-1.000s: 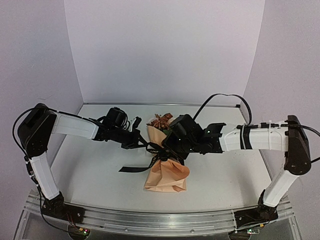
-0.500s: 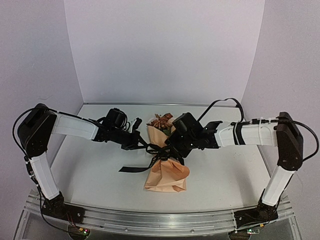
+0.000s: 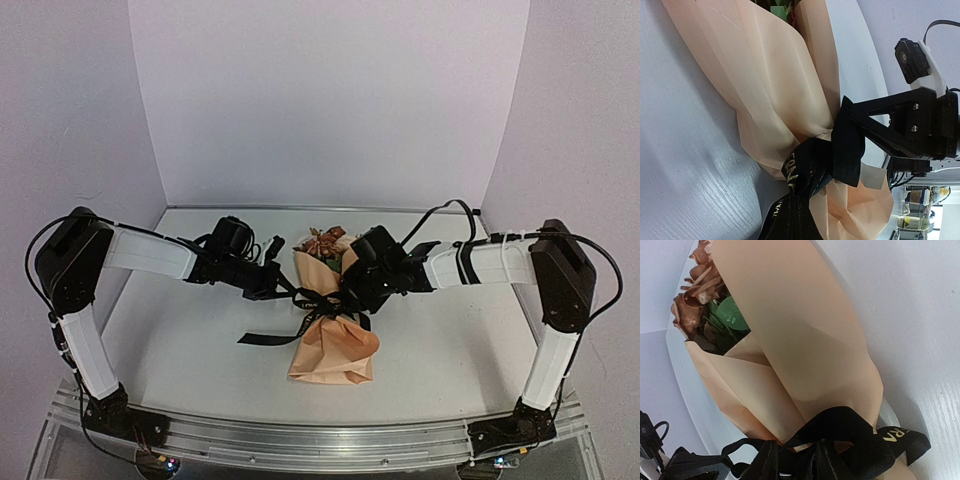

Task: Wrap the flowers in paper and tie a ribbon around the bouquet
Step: Tie the half-tied ribbon around the folded bouquet.

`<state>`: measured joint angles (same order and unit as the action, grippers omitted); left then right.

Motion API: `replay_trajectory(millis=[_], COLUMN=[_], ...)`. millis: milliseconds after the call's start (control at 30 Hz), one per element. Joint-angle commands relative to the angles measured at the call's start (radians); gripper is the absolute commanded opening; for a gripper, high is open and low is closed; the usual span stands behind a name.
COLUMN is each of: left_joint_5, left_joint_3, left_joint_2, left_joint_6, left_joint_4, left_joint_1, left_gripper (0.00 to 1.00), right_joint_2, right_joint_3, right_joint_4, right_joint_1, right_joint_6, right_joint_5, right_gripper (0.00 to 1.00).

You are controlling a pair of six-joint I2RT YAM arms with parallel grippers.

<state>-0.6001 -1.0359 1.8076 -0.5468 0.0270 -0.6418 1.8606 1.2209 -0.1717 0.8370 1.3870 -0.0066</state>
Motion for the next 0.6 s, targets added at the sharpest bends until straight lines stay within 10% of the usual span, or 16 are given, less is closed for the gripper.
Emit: replay_trajectory(millis=[0,567], left_joint_5=[-0.004,-0.023], left_joint_3=[-0.016,-0.036], left_joint_2=[-0.037,-0.02], left_joint_6=[0.023,0.042], left_joint_4=[0.013,-0.008], left_joint_1=[-0.002,-0.002], left_gripper=[0.0,0.0], right_joint_2=[0.013,-0.067], right_joint_3=[0.032,0.067], right_joint_4=[0.023,-0.031], right_joint_1=[-0.004,0.025], right_joint_6=[-0.042,-0.155], right_joint_5=[-0.033,-0.051], right_gripper=[0.36,0.41])
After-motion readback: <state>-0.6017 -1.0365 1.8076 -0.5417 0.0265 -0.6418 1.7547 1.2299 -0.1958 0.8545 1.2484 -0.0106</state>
